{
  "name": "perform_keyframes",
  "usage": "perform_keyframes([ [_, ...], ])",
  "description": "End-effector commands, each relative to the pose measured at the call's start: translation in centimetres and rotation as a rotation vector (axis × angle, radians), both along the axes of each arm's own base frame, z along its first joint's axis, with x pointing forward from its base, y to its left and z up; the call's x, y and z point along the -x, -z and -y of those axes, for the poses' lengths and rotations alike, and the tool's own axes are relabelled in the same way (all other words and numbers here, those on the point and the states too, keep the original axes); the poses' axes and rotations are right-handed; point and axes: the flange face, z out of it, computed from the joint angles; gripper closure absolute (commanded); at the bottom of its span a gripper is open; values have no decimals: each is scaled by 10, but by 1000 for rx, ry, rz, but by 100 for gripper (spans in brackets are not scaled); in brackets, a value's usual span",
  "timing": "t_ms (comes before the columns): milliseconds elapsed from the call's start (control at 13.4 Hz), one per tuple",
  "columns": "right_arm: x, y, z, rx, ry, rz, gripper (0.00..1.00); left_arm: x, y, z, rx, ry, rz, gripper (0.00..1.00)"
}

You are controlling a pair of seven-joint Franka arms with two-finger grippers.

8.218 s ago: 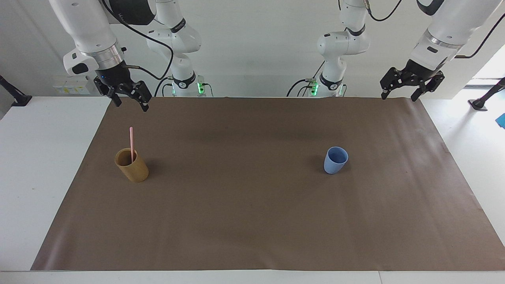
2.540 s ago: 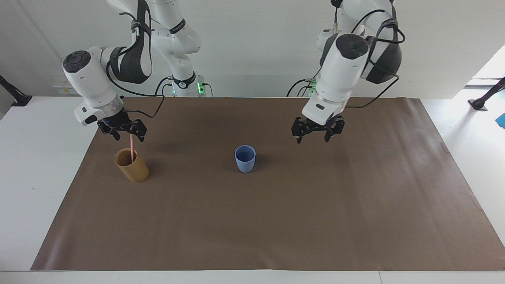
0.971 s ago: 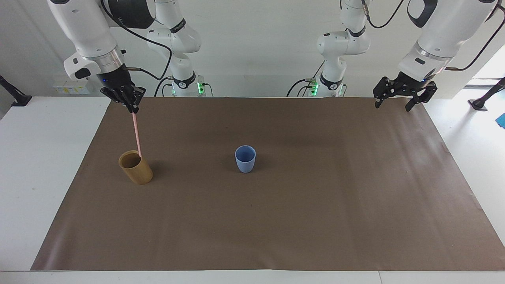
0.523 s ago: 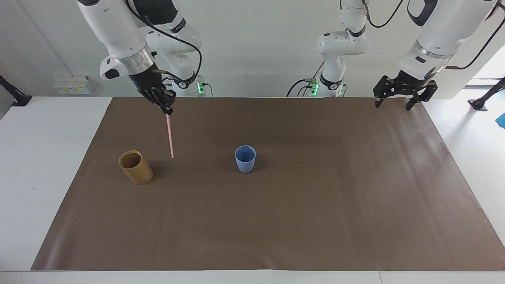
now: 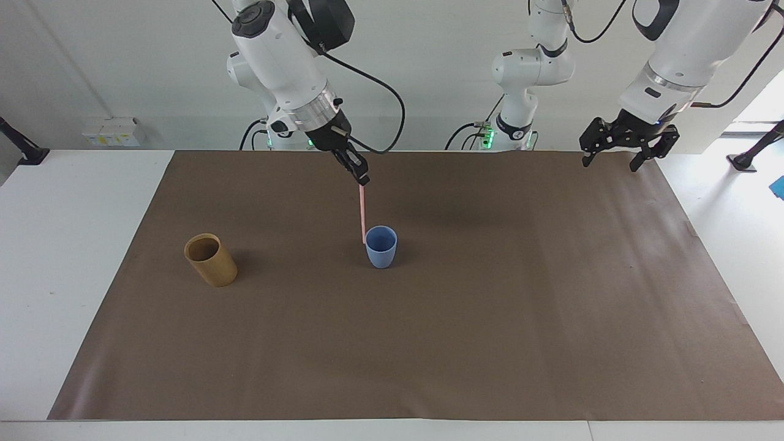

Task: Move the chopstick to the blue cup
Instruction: 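Carry the chopstick over the blue cup and release it inside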

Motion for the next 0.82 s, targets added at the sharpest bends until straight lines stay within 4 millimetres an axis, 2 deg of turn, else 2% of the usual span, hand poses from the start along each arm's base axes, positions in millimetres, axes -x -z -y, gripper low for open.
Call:
perform_keyframes([
  [0, -3, 23, -12, -36, 13, -43, 100, 4, -3, -4, -4, 2, -7, 0],
  [75, 1, 33, -19, -30, -1, -52, 100, 4, -3, -4, -4, 2, -7, 0],
  [224, 6, 60, -15, -15, -1, -56, 100, 4, -3, -3, -4, 4, -7, 0],
  [374, 8, 70, -20, 0, -14, -53, 100, 4, -4, -4, -4, 2, -5, 0],
  [598, 4, 89, -16, 38, -12, 1, 100, 4, -3, -3, -4, 4, -7, 0],
  [672, 1, 96, -14, 41, -3, 18, 93, 4, -3, -4, -4, 2, -7, 0],
  [747, 0, 103, -14, 46, 1, 28, 82, 4, -3, -4, -4, 2, -7, 0],
])
